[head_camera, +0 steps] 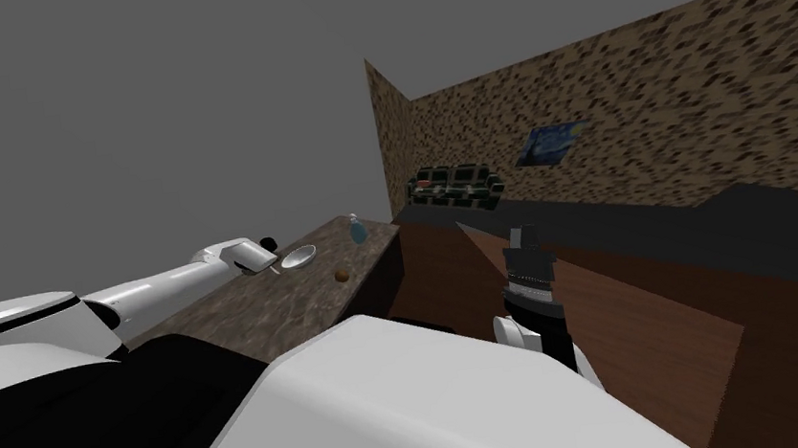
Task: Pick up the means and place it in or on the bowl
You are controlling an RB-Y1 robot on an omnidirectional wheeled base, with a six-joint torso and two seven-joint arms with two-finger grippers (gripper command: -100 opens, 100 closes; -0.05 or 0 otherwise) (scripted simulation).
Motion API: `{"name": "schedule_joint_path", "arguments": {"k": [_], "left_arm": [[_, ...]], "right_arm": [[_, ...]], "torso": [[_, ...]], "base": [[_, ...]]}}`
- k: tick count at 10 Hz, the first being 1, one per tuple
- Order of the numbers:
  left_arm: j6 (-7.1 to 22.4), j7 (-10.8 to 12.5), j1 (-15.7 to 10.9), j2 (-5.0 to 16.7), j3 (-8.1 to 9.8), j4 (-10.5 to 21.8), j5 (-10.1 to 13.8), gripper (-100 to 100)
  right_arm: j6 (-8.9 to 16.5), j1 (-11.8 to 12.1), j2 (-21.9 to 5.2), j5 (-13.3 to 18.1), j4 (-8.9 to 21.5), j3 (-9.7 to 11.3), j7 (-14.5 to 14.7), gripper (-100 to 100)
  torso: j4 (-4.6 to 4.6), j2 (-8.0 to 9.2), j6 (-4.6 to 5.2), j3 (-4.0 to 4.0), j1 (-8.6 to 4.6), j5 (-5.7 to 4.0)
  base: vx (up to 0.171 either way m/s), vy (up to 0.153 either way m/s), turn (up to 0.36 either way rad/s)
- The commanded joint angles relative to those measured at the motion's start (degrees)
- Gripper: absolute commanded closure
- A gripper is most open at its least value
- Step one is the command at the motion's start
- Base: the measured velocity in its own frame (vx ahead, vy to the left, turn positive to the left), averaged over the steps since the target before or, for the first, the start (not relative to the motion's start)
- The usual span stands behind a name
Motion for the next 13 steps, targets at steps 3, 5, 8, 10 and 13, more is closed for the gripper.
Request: {"name": "schedule_joint_path", "arguments": {"k": [3, 5, 8, 10, 13], "left_arm": [[0.02, 1.79, 1.34, 0.6, -0.07, 1.42, 4.3, 100], [-0.03, 2.85, 2.21, 0.89, -0.11, 1.93, 6.36, 100], [0.08, 4.63, 3.59, 1.52, -0.2, 2.91, 10.06, 100], [0.13, 4.38, 3.25, 1.48, -0.13, 2.64, 9.46, -100], [0.11, 4.37, 3.23, 1.47, -0.13, 2.64, 9.44, -100]], "right_arm": [[0.0, 0.0, 0.0, 0.0, 0.0, 0.0, 0.0, 0], [0.0, 0.0, 0.0, 0.0, 0.0, 0.0, 0.0, 0], [0.0, 0.0, 0.0, 0.0, 0.0, 0.0, 0.0, 0], [0.0, 0.01, 0.0, 0.0, 0.0, 0.0, 0.0, 0], [0.0, 0.0, 0.01, 0.0, 0.0, 0.0, 0.0, 0]], "torso": [[-0.02, -0.07, -0.01, -0.04, 0.07, 0.01], [-0.02, -0.04, -0.02, -0.03, 0.05, 0.03], [-0.04, -0.12, 0.06, -0.08, 0.07, 0.02], [-0.01, 0.05, -0.07, 0.02, -0.1, 0.0], [0.03, 0.2, -0.08, 0.11, -0.27, -0.05]], "base": [[0.062, 0.078, -0.163], [0.054, 0.061, -0.145], [0.057, 0.08, -0.197], [0.011, 0.022, -0.023], [0.0, 0.0, 0.0]]}}
